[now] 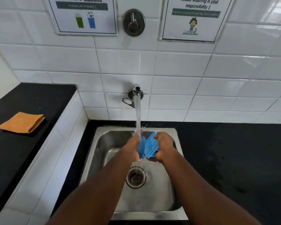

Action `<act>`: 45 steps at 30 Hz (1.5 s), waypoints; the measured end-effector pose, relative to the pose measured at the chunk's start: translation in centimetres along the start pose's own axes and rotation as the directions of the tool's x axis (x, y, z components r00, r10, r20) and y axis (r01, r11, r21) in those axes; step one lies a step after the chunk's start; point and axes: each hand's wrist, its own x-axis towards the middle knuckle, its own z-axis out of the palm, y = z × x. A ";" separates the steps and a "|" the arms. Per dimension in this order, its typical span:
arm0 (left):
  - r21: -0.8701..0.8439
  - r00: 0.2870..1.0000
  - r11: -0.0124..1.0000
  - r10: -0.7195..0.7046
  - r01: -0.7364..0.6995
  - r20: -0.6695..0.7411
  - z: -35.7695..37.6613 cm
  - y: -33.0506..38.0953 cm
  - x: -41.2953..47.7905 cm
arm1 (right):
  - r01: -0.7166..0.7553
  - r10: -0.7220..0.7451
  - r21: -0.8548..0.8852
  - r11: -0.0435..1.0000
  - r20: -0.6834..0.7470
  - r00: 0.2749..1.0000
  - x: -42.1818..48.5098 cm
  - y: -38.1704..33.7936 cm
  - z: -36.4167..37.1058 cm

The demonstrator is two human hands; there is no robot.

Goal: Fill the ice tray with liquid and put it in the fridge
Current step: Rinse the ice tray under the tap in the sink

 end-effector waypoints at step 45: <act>-0.697 0.966 0.714 0.217 -0.062 0.137 -2.8 -5.5 0.0 | 0.628 -0.702 -0.765 0.142 0.370 0.609 -2.3 5.2 0.8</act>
